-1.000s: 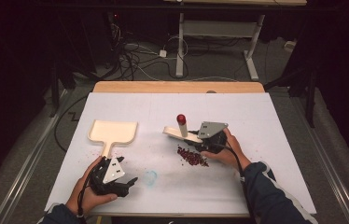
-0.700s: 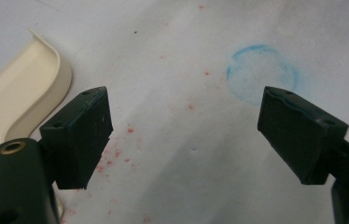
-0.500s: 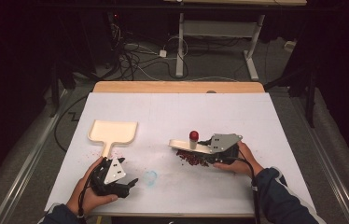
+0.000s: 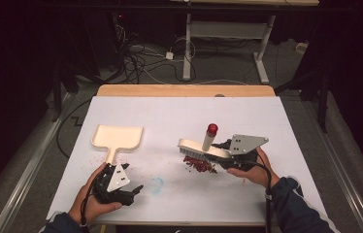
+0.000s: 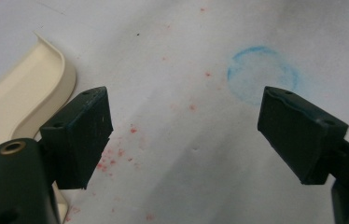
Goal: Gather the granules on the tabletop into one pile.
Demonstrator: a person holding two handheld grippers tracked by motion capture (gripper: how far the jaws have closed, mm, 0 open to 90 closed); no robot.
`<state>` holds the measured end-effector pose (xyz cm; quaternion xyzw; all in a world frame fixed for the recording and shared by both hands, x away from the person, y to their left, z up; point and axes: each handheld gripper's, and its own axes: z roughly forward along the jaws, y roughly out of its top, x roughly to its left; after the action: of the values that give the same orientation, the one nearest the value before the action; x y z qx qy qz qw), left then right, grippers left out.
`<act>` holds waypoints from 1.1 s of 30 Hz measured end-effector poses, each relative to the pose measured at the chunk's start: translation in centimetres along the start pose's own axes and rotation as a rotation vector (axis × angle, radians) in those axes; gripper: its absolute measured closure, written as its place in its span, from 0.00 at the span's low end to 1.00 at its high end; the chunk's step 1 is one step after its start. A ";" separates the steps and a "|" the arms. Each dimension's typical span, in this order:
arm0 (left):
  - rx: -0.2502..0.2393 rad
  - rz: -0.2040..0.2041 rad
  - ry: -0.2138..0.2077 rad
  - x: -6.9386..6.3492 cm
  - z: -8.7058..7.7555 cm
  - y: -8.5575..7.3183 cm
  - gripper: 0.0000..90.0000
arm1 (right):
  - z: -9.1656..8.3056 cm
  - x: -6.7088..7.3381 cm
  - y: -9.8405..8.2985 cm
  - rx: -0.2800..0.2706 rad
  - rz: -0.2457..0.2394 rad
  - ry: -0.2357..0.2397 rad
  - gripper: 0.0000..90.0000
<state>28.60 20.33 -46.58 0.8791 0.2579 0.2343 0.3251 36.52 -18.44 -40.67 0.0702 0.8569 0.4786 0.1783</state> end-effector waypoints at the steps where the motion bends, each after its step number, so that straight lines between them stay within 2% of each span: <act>1: 0.000 0.000 0.002 0.0 0.0 0.0 0.19 | -0.1 0.4 0.2 0.002 0.011 0.010 0.75; 3: -0.005 -0.002 0.003 0.1 -0.1 0.0 0.19 | -0.1 0.7 0.3 0.002 0.022 0.026 0.75; 4: -0.004 -0.002 0.007 0.1 -0.1 0.0 0.19 | 0.0 1.6 0.4 0.015 0.062 0.071 0.75; 5: -0.005 -0.002 0.007 0.1 -0.2 0.0 0.19 | 0.1 2.1 0.5 0.023 0.069 0.091 0.75; 6: -0.007 -0.003 0.007 0.1 -0.2 0.0 0.19 | 0.1 2.1 0.5 0.023 0.069 0.091 0.75; 7: -0.007 -0.002 0.007 0.1 -0.2 0.0 0.19 | 0.5 2.8 0.5 0.046 0.088 0.127 0.75; 11: -0.006 0.001 0.006 0.0 -0.2 0.0 0.19 | 1.4 3.5 0.2 0.084 0.105 0.159 0.75; 14: -0.006 0.001 0.003 0.0 -0.2 0.0 0.19 | 2.3 3.5 -0.3 0.127 0.111 0.141 0.75; 23: -0.007 0.001 0.000 0.0 -0.1 0.0 0.19 | 1.7 1.0 -1.4 0.131 0.182 0.055 0.75; 26: -0.007 0.000 0.003 0.0 -0.1 0.0 0.19 | 1.1 0.8 -1.2 0.108 0.186 0.059 0.75; 28: -0.010 -0.001 0.004 0.1 -0.1 0.0 0.19 | 0.5 0.8 -0.8 0.103 0.176 0.045 0.75; 33: -0.019 -0.008 0.019 0.2 -0.4 0.0 0.19 | -1.4 0.9 0.0 0.073 0.194 0.042 0.75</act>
<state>28.52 20.65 -46.25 0.8727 0.2621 0.2440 0.3317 35.19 -19.30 -40.16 0.1496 0.8665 0.4633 0.1105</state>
